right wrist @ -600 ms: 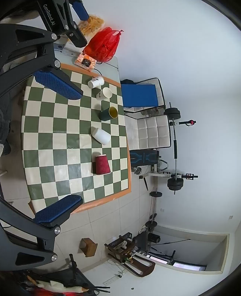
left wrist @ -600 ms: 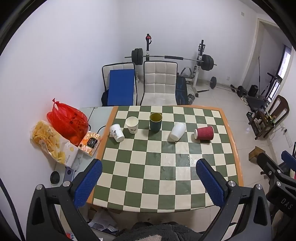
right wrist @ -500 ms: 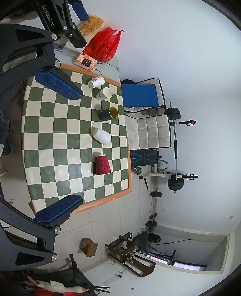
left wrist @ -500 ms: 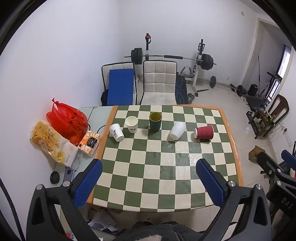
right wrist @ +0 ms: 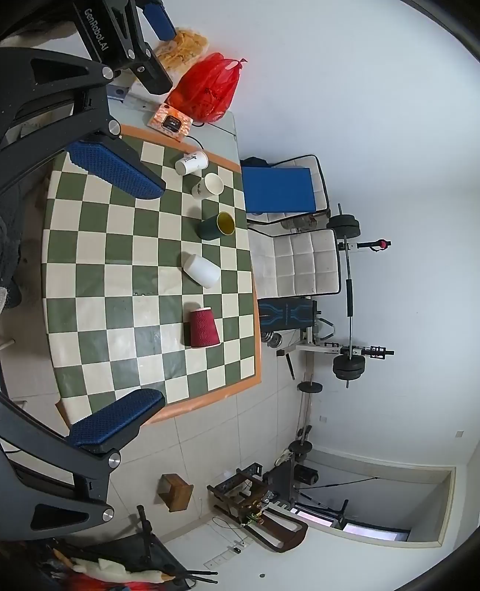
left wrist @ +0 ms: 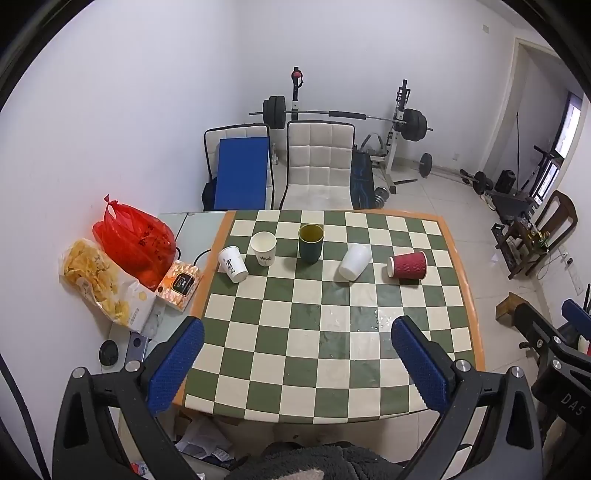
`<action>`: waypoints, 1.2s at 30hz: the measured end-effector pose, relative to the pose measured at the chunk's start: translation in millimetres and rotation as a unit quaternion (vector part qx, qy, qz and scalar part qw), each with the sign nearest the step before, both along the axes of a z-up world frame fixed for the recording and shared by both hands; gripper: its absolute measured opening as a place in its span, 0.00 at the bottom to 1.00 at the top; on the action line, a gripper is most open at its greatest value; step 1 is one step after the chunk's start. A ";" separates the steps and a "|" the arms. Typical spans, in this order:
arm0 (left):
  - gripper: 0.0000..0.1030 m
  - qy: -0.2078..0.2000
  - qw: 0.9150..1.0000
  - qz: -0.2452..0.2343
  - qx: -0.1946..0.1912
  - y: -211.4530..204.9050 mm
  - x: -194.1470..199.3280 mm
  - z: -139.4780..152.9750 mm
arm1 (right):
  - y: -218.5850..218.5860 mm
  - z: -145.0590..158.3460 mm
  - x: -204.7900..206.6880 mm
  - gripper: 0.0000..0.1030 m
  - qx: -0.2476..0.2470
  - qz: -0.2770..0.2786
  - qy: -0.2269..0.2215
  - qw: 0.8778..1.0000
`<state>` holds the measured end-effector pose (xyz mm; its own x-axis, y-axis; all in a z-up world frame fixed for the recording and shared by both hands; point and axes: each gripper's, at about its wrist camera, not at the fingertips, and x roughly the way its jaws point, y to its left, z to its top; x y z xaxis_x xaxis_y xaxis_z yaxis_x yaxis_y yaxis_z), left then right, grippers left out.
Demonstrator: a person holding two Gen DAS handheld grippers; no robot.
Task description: Flip cup upside down
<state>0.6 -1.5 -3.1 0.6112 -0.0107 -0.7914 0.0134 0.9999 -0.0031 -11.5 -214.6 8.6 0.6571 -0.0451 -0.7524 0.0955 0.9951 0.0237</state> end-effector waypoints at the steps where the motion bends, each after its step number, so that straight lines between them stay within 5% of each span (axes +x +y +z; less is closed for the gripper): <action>1: 1.00 0.000 1.000 0.001 -0.002 0.5 -0.1 0.6 | 0.2 0.0 0.1 1.00 -0.001 0.000 0.000 1.000; 36: 1.00 -0.001 1.000 0.002 -0.002 -6.4 3.5 2.0 | -9.7 -3.8 1.3 1.00 0.000 0.000 0.001 1.000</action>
